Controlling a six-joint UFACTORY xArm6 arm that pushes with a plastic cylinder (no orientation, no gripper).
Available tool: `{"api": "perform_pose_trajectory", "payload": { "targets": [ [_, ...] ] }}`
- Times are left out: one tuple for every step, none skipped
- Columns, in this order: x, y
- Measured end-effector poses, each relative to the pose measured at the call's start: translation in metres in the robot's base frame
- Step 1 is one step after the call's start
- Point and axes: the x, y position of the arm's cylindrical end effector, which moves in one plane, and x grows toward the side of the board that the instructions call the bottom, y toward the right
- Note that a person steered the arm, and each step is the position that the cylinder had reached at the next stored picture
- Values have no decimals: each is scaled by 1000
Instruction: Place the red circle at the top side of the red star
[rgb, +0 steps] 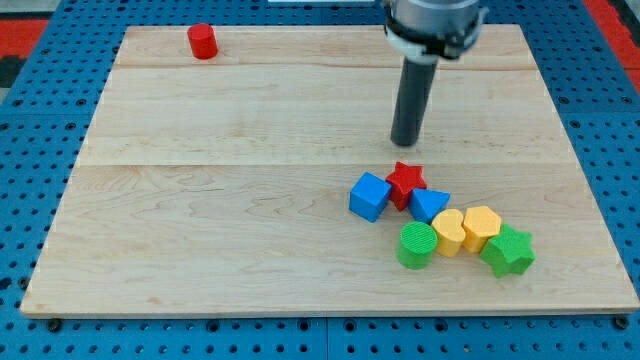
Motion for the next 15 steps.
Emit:
{"api": "perform_pose_trajectory", "payload": {
  "targets": [
    [-36,-121],
    [-99,-159],
    [-174,-165],
    [-190,-207],
    [-176,-312],
    [-134,-290],
    [-72,-236],
    [-40,-221],
    [-91,-254],
    [-103,-294],
    [-57,-291],
    [-38,-175],
    [-45,-246],
    [-109,-261],
    [-45,-315]
  ]
}}
